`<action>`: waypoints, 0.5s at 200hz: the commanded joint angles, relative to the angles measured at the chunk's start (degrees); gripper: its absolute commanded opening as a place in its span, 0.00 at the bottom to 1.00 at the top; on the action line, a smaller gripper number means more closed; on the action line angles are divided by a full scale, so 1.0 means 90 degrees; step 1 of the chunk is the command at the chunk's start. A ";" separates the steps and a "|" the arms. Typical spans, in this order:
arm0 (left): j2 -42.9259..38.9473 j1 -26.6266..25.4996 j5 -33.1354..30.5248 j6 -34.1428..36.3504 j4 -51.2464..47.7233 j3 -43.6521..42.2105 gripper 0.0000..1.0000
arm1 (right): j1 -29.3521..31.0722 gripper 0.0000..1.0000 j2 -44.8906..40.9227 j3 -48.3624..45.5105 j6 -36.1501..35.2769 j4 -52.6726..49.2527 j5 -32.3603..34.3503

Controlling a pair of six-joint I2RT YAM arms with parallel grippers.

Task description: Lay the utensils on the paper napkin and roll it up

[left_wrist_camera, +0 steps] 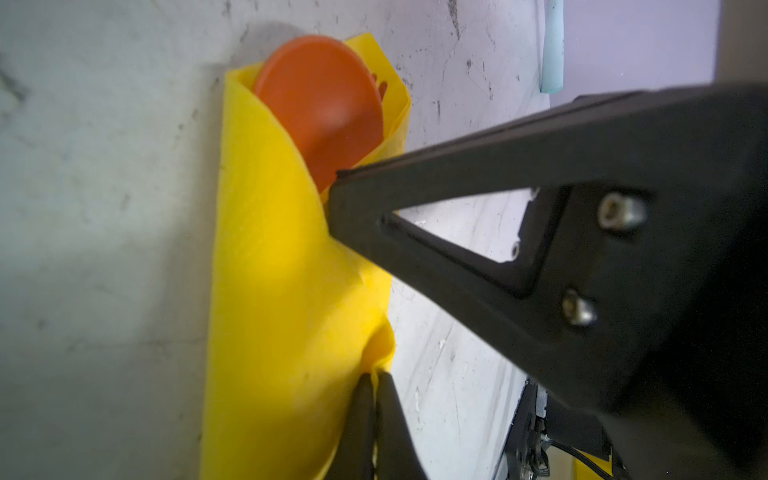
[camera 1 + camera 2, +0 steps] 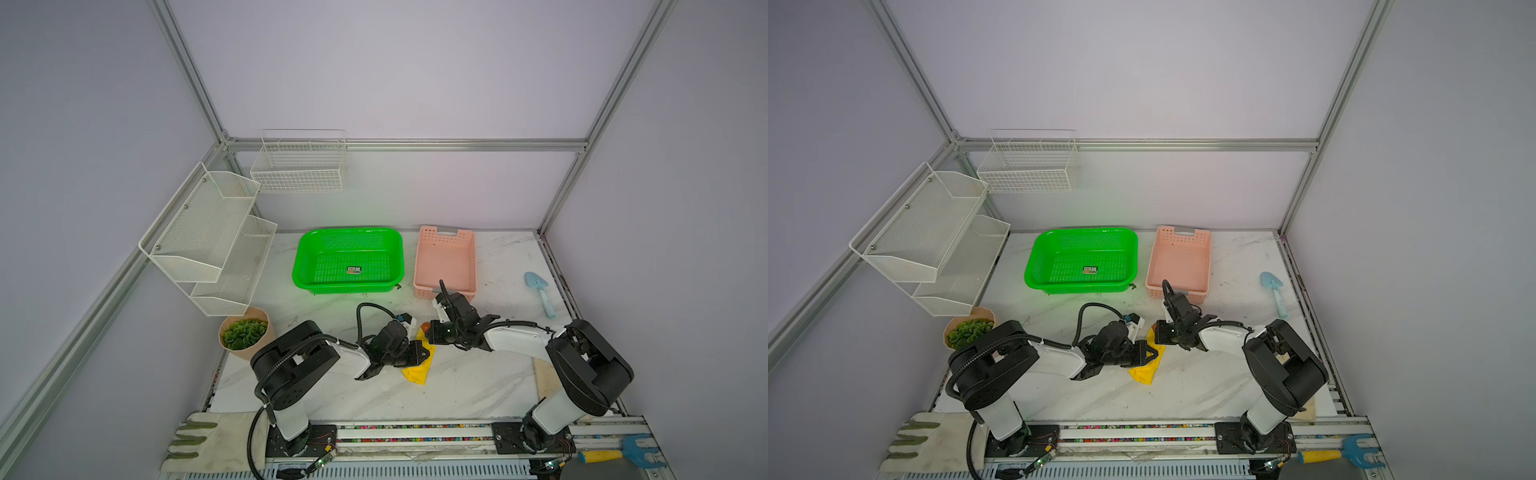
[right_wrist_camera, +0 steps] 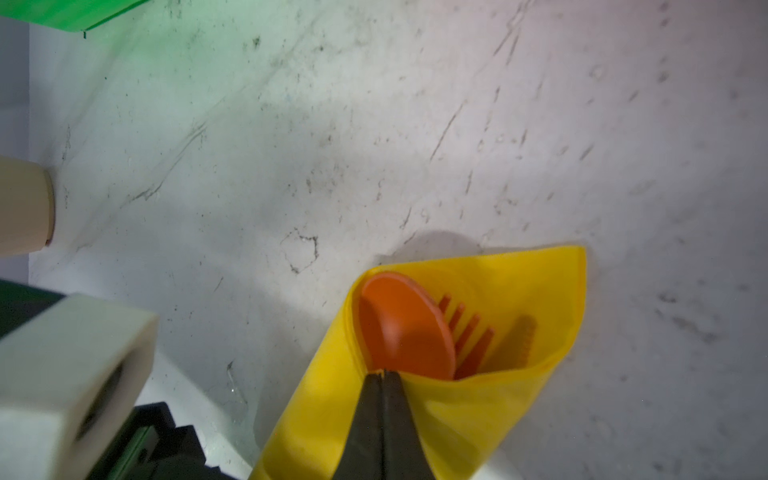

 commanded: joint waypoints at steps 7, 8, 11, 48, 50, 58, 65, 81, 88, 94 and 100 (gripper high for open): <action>-0.0169 -0.0055 -0.0064 0.0043 -0.0119 -0.0217 0.00 | -0.0143 0.05 -0.0011 0.0150 -0.0118 -0.0090 0.0173; -0.0169 -0.0057 -0.0068 0.0044 -0.0124 -0.0216 0.00 | -0.0152 0.05 -0.0004 0.0153 -0.0121 -0.0092 0.0168; -0.0169 -0.0051 -0.0070 0.0044 -0.0128 -0.0210 0.00 | -0.0159 0.04 0.0016 0.0155 -0.0128 -0.0102 0.0163; -0.0160 -0.0057 -0.0062 0.0053 -0.0158 -0.0176 0.00 | -0.0170 0.04 0.0206 0.0129 -0.0230 -0.0040 0.0048; -0.0160 -0.0054 -0.0062 0.0054 -0.0165 -0.0176 0.00 | -0.0170 0.04 0.0208 0.0127 -0.0231 -0.0031 0.0044; -0.0160 -0.0054 -0.0063 0.0054 -0.0173 -0.0167 0.00 | -0.0170 0.04 0.0246 0.0117 -0.0240 -0.0021 0.0038; -0.0160 -0.0055 -0.0061 0.0062 -0.0175 -0.0157 0.00 | -0.0170 0.04 0.0257 0.0104 -0.0240 -0.0016 0.0026; -0.0168 -0.0059 -0.0044 0.0090 -0.0206 -0.0123 0.00 | -0.0170 0.04 0.0283 0.0070 -0.0251 0.0007 0.0007; -0.0180 -0.0060 -0.0034 0.0102 -0.0237 -0.0102 0.00 | -0.0170 0.04 0.0282 0.0059 -0.0245 0.0014 0.0014; -0.0177 -0.0056 -0.0034 0.0120 -0.0263 -0.0084 0.00 | -0.0170 0.04 0.0270 0.0044 -0.0241 0.0014 0.0016; -0.0196 -0.0055 -0.0034 0.0131 -0.0289 -0.0064 0.00 | -0.0170 0.04 0.0263 0.0031 -0.0232 0.0009 0.0029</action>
